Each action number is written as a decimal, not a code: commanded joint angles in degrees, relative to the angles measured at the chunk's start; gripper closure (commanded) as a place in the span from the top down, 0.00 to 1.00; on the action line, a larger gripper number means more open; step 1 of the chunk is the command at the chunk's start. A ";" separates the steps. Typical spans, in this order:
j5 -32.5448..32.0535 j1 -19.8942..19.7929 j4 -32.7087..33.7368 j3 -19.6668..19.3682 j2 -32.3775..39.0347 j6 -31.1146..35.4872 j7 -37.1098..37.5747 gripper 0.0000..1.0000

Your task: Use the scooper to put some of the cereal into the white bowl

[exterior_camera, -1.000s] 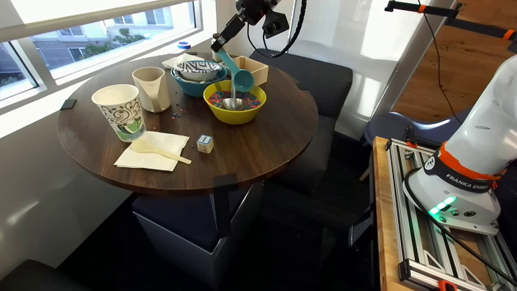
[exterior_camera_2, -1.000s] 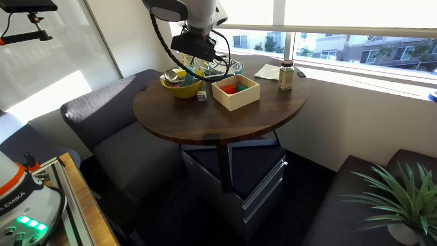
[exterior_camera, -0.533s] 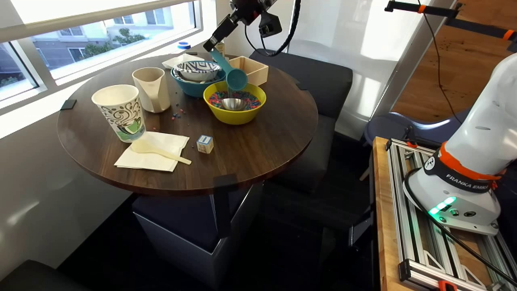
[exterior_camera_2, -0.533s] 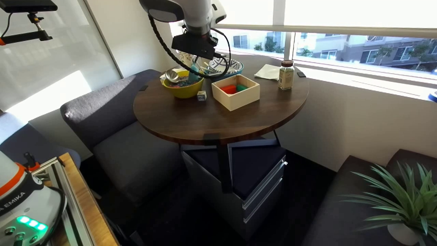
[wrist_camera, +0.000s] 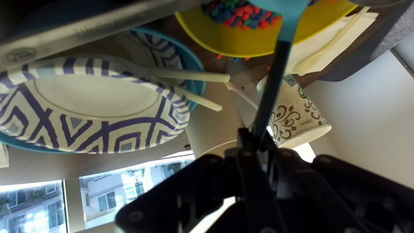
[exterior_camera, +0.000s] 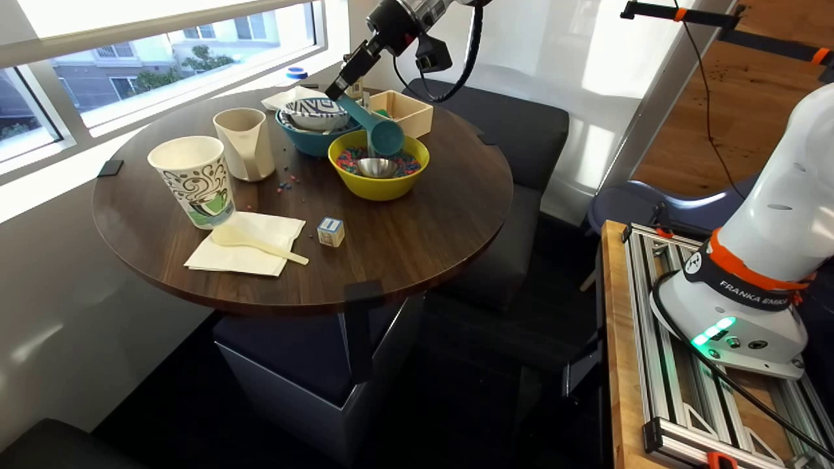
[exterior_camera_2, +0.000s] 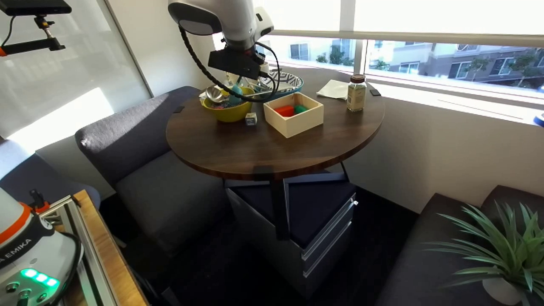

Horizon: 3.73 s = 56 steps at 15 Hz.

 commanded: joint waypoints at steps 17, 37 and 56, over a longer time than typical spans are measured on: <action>9.03 2.26 -5.77 0.76 -0.60 6.07 -14.05 0.02; 9.06 0.21 -5.10 -1.80 0.59 -10.80 -9.79 0.02; 19.76 -6.08 3.88 -6.23 9.15 -31.23 1.69 0.02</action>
